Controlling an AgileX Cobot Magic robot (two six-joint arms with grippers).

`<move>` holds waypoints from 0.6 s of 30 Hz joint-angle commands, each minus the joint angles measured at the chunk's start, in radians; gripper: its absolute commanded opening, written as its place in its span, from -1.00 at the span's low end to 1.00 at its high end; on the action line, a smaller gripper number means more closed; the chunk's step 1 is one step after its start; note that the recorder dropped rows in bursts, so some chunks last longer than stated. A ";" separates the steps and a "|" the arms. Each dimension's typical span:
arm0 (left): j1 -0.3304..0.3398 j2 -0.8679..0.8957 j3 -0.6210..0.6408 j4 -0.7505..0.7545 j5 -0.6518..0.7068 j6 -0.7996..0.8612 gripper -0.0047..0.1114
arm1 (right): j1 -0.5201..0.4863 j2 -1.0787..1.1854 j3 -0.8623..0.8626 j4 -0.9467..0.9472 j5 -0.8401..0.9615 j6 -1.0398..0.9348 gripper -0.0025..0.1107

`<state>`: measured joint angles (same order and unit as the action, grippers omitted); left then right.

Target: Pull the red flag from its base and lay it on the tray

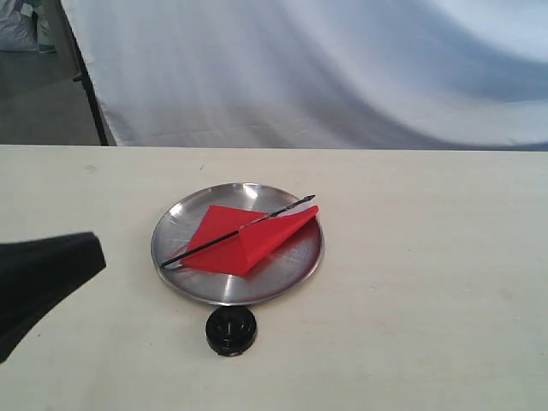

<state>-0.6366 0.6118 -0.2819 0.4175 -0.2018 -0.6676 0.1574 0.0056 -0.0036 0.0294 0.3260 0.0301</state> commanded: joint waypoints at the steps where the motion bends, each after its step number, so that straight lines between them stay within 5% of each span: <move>1: -0.006 -0.064 0.067 -0.012 -0.009 -0.091 -0.92 | 0.002 -0.006 0.004 -0.001 -0.005 0.002 -0.96; 13: -0.006 -0.078 0.077 -0.005 -0.001 -0.087 -0.92 | 0.002 -0.006 0.004 -0.001 -0.005 0.002 -0.96; 18: -0.004 -0.085 0.077 -0.005 0.104 -0.087 -0.92 | 0.002 -0.006 0.004 -0.001 -0.005 0.002 -0.96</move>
<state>-0.6366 0.5411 -0.2111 0.4175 -0.1650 -0.7486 0.1574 0.0056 -0.0036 0.0294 0.3260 0.0301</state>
